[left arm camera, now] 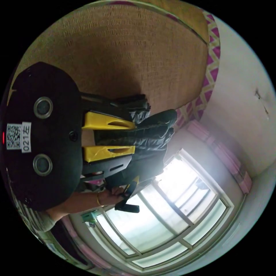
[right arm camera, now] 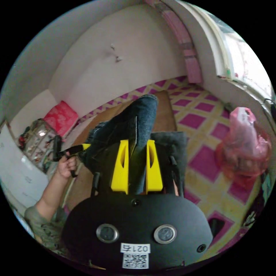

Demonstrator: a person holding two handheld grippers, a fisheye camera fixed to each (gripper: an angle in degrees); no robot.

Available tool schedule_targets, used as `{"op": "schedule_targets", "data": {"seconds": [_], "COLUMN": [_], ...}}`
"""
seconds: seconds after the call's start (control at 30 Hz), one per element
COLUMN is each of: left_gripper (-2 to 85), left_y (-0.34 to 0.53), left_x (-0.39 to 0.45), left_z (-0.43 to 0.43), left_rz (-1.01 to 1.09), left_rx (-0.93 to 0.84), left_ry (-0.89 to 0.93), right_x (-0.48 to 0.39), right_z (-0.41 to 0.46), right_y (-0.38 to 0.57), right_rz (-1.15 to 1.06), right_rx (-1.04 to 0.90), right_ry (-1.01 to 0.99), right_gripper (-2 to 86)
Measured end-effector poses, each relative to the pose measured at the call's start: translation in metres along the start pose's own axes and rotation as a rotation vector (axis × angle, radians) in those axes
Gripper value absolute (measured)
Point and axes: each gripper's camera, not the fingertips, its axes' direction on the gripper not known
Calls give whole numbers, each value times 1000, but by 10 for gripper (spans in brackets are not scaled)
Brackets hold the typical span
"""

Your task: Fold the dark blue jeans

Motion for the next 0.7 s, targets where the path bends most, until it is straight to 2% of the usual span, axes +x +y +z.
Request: {"op": "schedule_targets", "data": {"seconds": [0.07,0.13,0.17,0.3,0.4,0.43,0.47,0.53,0.63,0.7], "left_gripper": [105,113,115,95,53,37,21,4,9,34], "left_y": [12,30,42,86,131,151,174,212,278,312], "left_x": [-20,-31,-34,-34,-17,-9,-1,10,14,12], "left_z": [25,27,22,-16,-61,-81,-103,-139,-203,-232], "left_rz": [-39,-44,-28,27,143,171,205,262,178,173], "left_rx": [-25,-27,-40,-52,-41,-31,3,82,238,203], "left_ry": [-62,-32,-11,-96,-308,-429,-543,-661,-852,-891], "right_x": [12,19,16,-23,-91,-124,-157,-206,-283,-331], "right_z": [54,80,80,72,64,61,59,61,70,79], "right_y": [-5,5,15,48,83,101,120,145,181,195], "right_rz": [7,25,33,-86,-302,-401,-498,-634,-791,-863], "right_rx": [-139,-241,-195,-130,-78,-41,-6,26,89,105], "right_ry": [294,387,387,308,233,200,158,89,-104,-186], "right_gripper": [131,132,128,121,121,121,122,122,124,122]}}
